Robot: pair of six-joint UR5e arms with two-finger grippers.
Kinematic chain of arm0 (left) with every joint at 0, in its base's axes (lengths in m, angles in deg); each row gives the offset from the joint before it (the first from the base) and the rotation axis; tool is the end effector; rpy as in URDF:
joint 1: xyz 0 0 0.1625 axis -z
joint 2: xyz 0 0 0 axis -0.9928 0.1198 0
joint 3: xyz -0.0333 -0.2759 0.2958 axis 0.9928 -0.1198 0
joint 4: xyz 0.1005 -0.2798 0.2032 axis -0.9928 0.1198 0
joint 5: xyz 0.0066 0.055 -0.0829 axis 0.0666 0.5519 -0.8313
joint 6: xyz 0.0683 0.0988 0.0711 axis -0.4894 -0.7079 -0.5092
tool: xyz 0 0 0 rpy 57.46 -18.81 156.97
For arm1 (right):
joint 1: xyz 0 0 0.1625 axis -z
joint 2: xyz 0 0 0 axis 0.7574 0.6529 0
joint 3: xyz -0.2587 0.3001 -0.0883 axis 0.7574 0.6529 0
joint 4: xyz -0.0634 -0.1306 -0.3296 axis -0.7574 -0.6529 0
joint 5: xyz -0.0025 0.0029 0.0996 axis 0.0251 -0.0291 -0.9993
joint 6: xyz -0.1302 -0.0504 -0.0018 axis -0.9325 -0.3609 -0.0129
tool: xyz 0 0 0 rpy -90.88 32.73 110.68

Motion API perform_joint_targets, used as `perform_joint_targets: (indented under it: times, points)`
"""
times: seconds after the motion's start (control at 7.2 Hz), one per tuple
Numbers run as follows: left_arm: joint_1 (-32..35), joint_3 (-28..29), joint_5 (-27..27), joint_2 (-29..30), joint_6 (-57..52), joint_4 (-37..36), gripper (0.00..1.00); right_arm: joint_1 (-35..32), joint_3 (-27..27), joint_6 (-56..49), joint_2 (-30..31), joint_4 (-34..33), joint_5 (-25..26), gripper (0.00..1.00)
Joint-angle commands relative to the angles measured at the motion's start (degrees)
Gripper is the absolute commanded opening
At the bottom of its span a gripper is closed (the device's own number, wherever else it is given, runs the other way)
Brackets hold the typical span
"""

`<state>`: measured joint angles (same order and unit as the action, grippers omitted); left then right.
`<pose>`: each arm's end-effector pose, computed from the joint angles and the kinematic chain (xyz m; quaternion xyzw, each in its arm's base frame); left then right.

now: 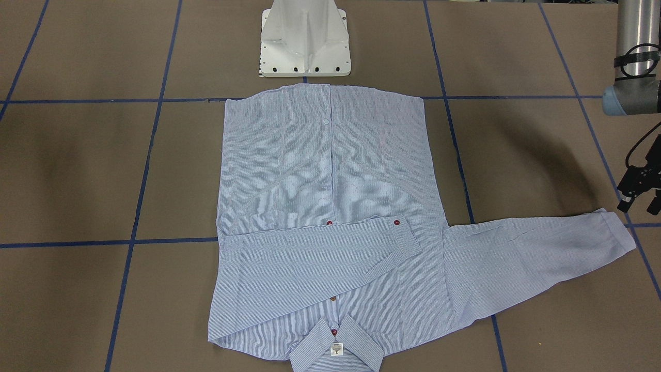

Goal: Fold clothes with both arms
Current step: 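Lower the left gripper onto the other sleeve cuff and grasp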

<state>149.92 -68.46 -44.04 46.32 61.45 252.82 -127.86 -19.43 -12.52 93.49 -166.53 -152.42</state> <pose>0.1110 -0.4738 0.6921 0.3111 0.4433 -0.1350 0.8297 -0.0617 -0.5014 0.4525 0.1558 -0.4041 -0.0464 0.9002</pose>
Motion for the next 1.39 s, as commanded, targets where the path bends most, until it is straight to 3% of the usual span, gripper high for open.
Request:
perform_joint_targets:
  times: [0.0,0.28,0.83,1.25]
  points:
    - [-3.14,1.33,3.41,0.05,3.87,3.01,0.87,-0.04,-0.11,0.05,0.10,0.02,0.00,1.00]
    - [-5.97,1.77,5.09,0.14,5.03,3.11,0.87,-0.04,-0.11,0.05,0.10,0.02,0.08,1.00]
    - [-6.33,5.09,6.32,2.23,4.95,3.02,0.75,-0.04,-0.20,0.05,0.10,0.02,0.08,1.00]
    - [-6.33,6.87,6.77,3.66,4.94,3.02,0.58,-0.04,-0.55,0.05,0.10,0.02,0.00,1.00]
